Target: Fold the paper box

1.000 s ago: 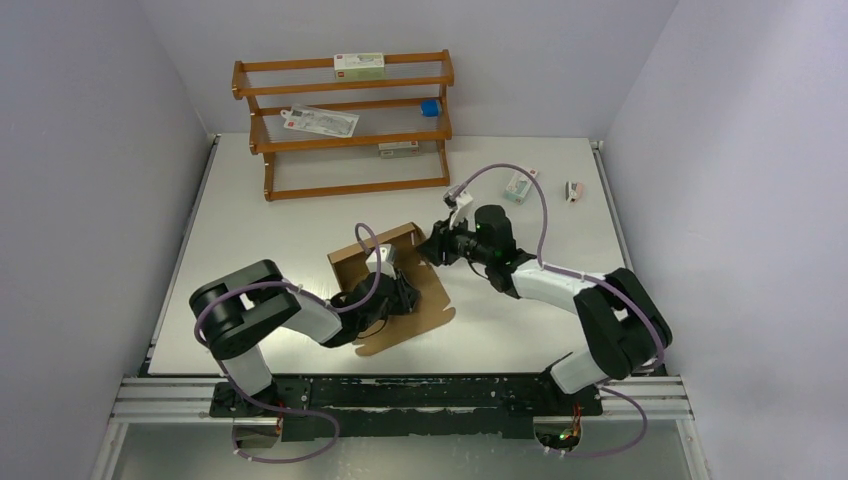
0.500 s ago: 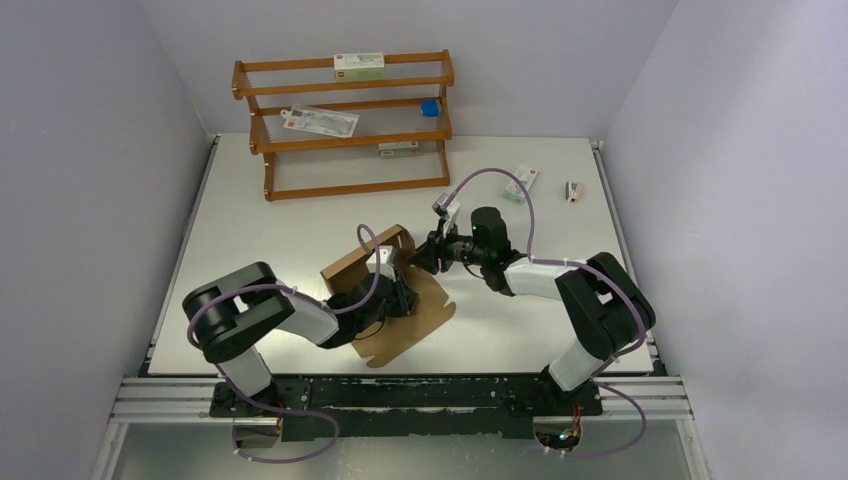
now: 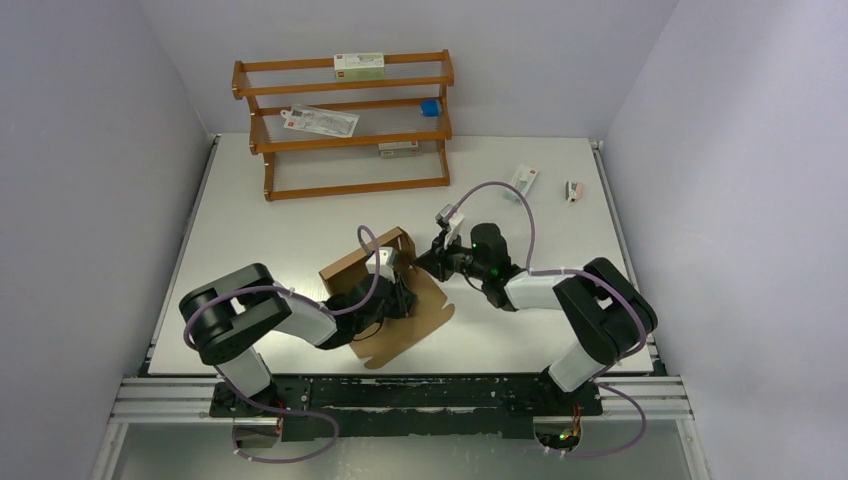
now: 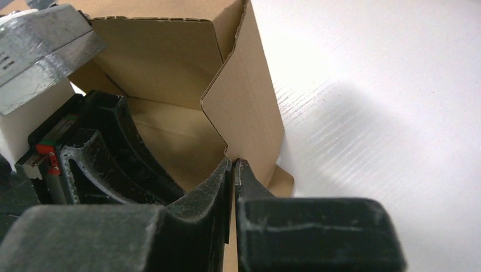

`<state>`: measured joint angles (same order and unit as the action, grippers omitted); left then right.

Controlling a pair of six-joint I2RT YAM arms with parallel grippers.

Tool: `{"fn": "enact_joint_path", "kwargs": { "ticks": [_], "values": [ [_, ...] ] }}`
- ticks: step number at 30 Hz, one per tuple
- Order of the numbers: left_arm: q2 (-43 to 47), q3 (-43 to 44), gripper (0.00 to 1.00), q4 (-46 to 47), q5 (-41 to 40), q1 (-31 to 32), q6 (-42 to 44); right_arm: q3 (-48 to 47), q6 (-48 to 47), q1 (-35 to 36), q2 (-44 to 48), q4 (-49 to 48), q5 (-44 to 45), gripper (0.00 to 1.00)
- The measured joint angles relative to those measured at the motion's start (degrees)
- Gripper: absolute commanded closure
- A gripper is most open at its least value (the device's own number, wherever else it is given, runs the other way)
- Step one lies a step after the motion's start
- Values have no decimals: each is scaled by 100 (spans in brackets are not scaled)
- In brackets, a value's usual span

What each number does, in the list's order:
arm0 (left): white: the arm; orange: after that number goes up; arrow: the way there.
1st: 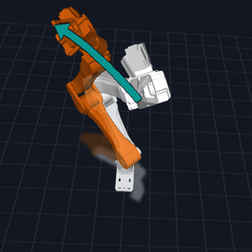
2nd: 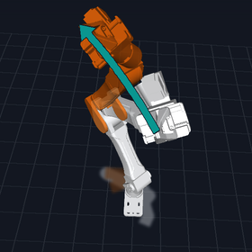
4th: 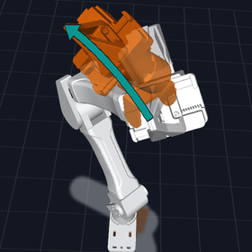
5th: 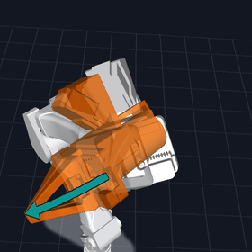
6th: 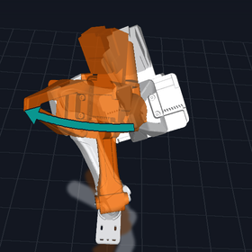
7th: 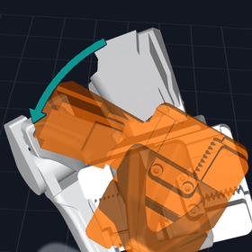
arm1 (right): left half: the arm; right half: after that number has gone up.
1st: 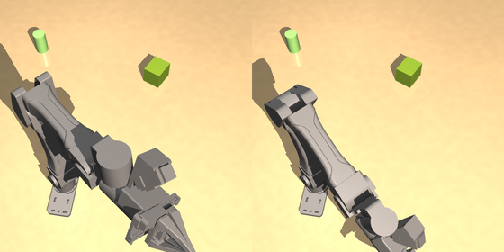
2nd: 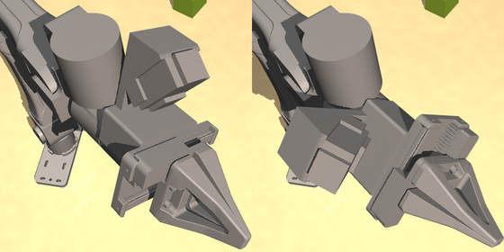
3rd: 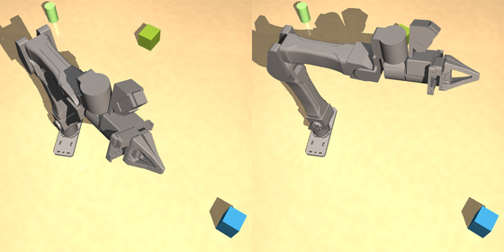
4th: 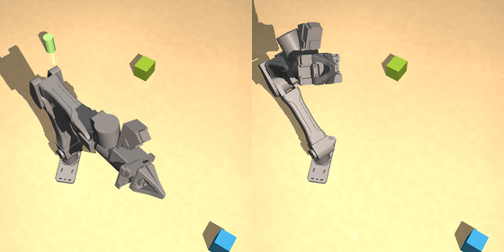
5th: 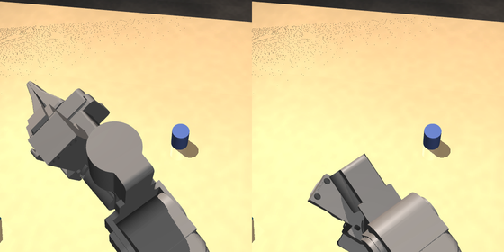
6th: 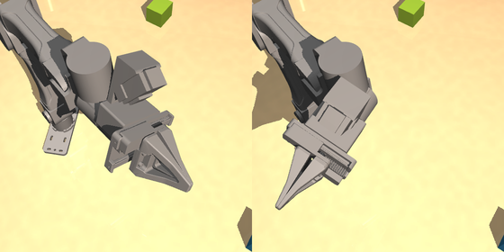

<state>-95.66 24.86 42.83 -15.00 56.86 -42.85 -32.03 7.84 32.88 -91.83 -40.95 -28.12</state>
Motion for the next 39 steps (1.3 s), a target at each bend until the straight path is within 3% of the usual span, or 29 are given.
{"fn": "enact_joint_path", "kwargs": {
  "ticks": [10, 18, 34, 39],
  "values": [
    [-20, -52, 74, 138, -7, 26, 57, 568, -111, 761, 212, -667, 1504, 100],
    [205, -328, 68, 251, -7, 35, 129, 662, -168, 988, 267, -804, 2063, 100],
    [1928, -553, 47, -719, 304, 44, 160, 667, -249, 1147, 267, -804, 2221, 100],
    [3060, -120, 45, -2039, 321, 90, 378, 667, -293, 1196, 267, -804, 2267, 100]
  ]
}}
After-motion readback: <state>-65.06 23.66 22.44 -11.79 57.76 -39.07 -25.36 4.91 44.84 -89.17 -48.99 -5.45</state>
